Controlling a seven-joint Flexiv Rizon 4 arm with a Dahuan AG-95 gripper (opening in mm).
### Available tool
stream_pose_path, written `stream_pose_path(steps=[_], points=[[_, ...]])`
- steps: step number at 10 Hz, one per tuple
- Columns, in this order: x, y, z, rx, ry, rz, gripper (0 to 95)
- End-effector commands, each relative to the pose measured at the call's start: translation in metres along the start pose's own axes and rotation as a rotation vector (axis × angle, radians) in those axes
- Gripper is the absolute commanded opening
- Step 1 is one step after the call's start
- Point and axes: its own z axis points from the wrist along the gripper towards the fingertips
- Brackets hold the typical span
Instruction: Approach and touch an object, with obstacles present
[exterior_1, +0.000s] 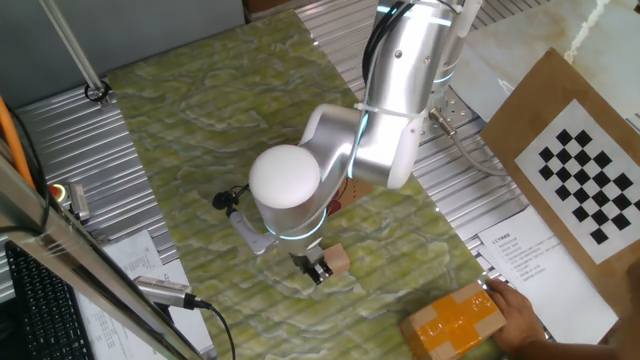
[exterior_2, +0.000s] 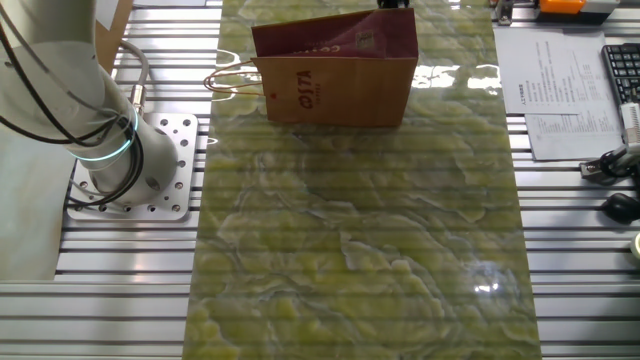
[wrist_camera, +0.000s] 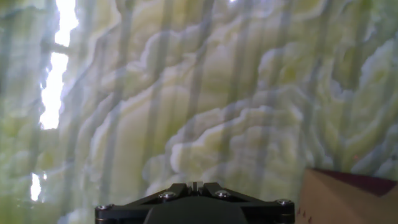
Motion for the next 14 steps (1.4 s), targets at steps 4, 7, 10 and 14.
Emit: stream_pose_path(steps=[4, 7, 10, 14], points=[[0.012, -0.001, 0.008, -0.002, 0.005, 0.006, 0.0], [0.015, 0.004, 0.009, -0.008, 0.034, 0.025, 0.0], [0.019, 0.014, 0.011, -0.006, 0.049, 0.043, 0.0], [0.025, 0.014, 0.008, -0.004, 0.063, 0.045, 0.0]])
